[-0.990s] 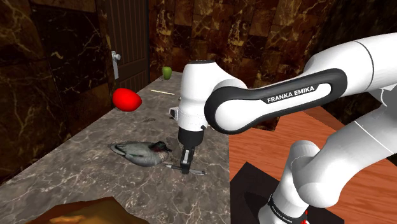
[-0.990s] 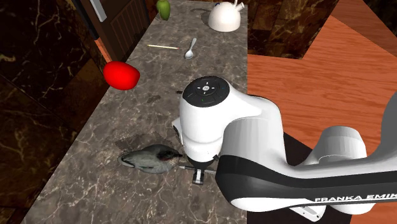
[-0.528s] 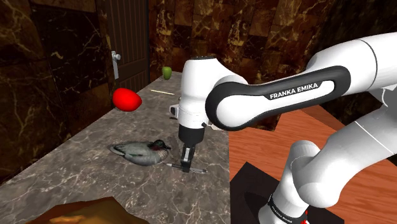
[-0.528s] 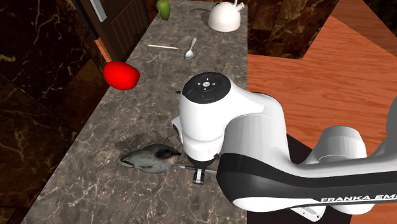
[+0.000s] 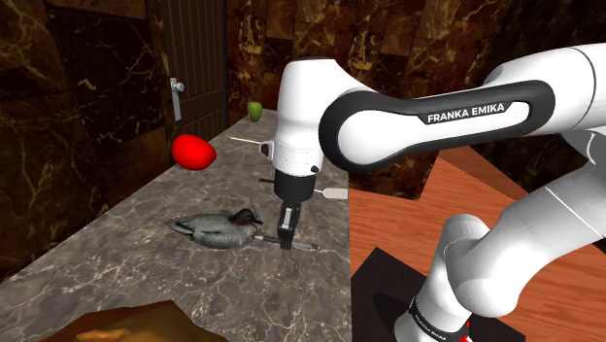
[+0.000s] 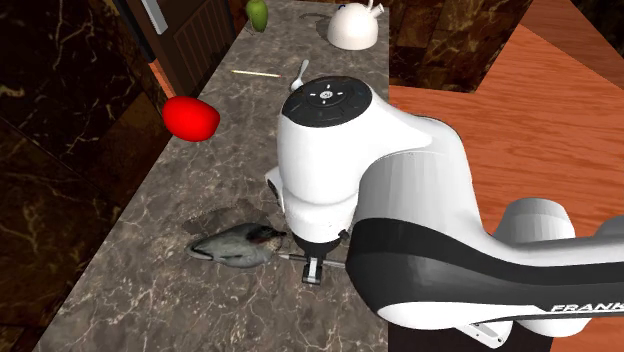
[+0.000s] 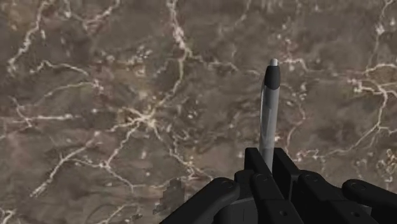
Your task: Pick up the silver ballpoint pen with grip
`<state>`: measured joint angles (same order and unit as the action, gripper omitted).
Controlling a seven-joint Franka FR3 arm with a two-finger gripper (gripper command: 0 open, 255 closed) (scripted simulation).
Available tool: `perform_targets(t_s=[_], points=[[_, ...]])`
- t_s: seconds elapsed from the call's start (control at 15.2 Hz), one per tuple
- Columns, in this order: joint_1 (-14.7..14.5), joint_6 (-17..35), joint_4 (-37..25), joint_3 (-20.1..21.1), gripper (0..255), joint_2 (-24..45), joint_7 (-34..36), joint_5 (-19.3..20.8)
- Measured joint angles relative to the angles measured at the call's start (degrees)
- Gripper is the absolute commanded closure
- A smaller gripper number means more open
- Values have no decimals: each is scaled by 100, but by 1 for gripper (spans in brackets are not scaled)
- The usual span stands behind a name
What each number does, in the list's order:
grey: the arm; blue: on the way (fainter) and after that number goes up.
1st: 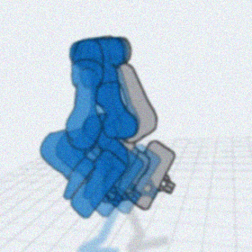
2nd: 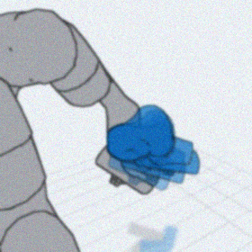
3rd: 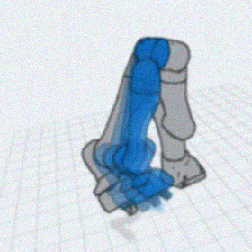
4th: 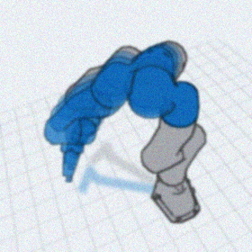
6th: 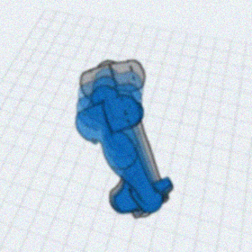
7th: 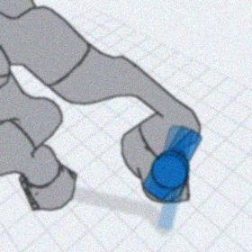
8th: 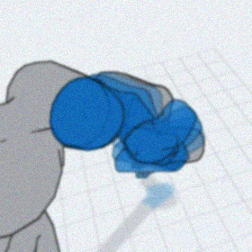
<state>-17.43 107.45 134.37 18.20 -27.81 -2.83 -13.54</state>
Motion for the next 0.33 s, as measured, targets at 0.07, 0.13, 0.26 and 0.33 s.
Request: perform_targets(t_s=[0.07,0.13,0.26,0.33], points=[[4,-80,-65,-14,255,-15,2,8],[8,-147,-138,-19,255,-11,12,17],[13,-304,-271,-42,255,-35,22,31],[15,-350,-317,-47,255,-36,27,36]])
